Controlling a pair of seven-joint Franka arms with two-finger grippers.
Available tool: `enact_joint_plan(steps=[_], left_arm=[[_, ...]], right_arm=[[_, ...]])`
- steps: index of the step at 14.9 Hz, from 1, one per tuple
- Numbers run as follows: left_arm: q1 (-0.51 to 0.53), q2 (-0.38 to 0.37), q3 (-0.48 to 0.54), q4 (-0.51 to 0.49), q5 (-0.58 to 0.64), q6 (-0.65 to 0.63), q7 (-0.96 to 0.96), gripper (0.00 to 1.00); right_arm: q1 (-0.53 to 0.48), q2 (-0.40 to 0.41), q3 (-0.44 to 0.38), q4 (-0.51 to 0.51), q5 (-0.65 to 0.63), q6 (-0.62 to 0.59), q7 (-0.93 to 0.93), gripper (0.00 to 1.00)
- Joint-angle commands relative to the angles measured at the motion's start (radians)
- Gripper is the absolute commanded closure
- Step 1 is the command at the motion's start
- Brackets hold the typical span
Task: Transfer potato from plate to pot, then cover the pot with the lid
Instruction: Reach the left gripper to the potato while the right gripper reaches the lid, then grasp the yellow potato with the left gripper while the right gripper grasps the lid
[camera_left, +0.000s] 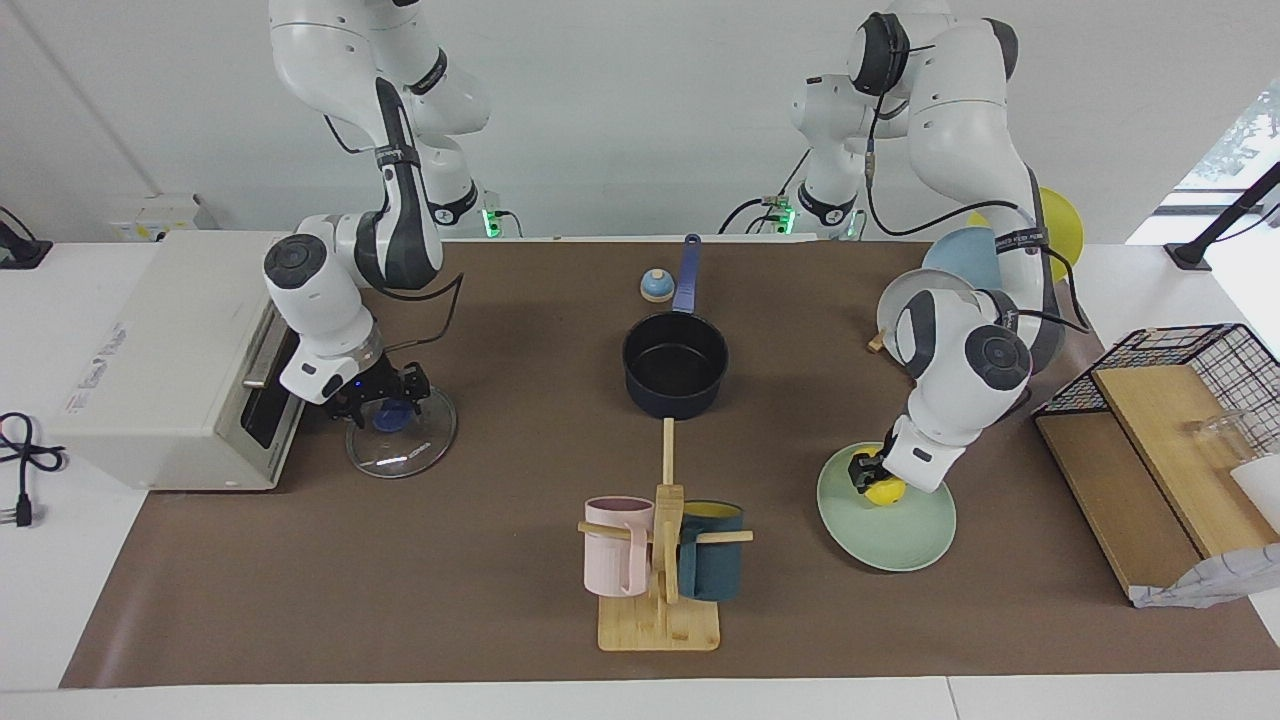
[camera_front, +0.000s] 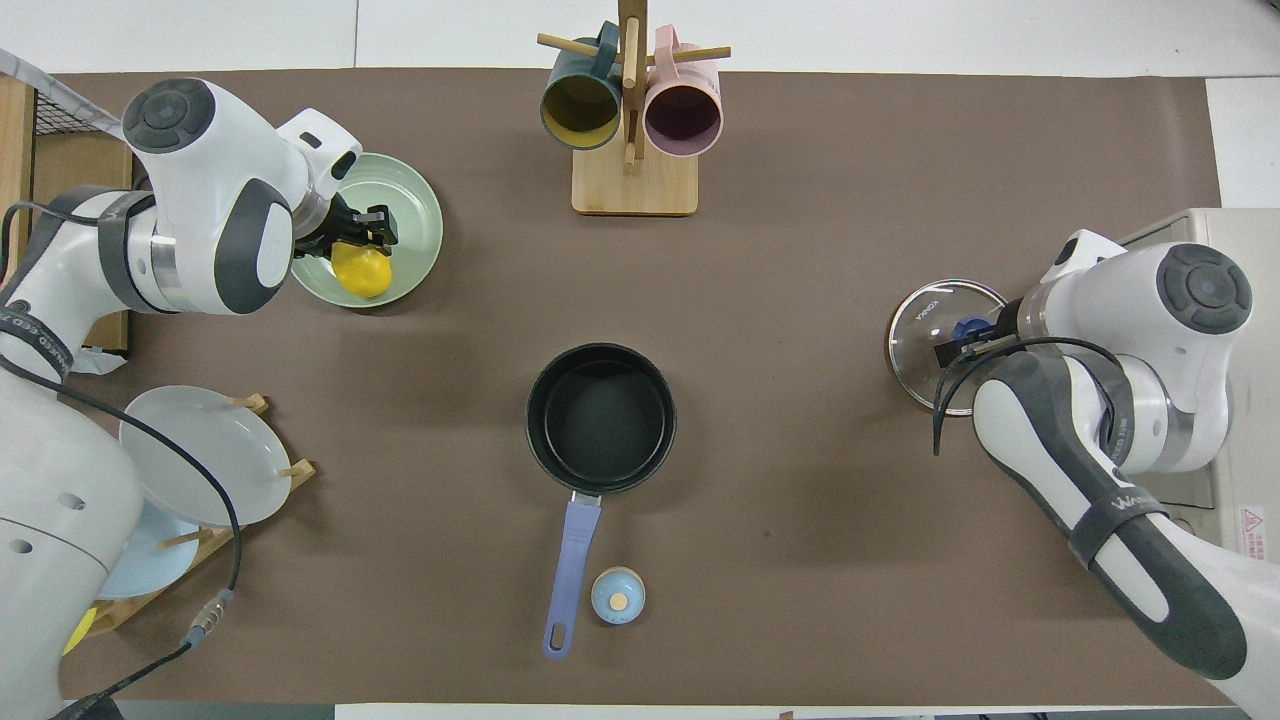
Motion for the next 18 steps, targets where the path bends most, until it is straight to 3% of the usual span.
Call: enact_joint_plan(steps=[1, 3, 6, 8, 12, 14, 18], left_arm=[[-0.005, -0.035, 0.007, 0.01, 0.018, -0.011, -0.007, 1.0], [-0.01, -0.081, 0.0, 0.048, 0.009, -0.1, -0.008, 1.0], [-0.039, -0.223, -0.001, 0.045, -0.011, -0.284, -0.024, 1.0], [-0.066, -0.312, -0.009, 0.036, -0.012, -0.373, -0.074, 1.0], [-0.189, -0.428, -0.01, -0.042, -0.023, -0.418, -0.181, 1.0], [-0.271, -0.465, -0.01, -0.109, -0.038, -0.384, -0.258, 1.0], [-0.443, -0.511, -0.01, -0.303, -0.048, -0.161, -0.355, 1.0]], right_arm=[[-0.002, -0.001, 0.005, 0.012, 0.013, -0.025, 0.0, 0.46], [0.0, -0.001, 0.005, 0.022, 0.012, -0.042, 0.001, 0.65], [0.034, 0.002, 0.005, 0.064, 0.01, -0.105, 0.004, 0.99], [0.04, 0.01, 0.005, 0.143, 0.01, -0.211, 0.006, 1.0], [0.043, -0.029, 0.021, 0.323, 0.007, -0.471, 0.007, 1.0], [0.041, -0.038, 0.027, 0.422, 0.007, -0.594, 0.009, 1.0], [0.04, -0.085, 0.047, 0.564, 0.01, -0.778, 0.01, 1.0]])
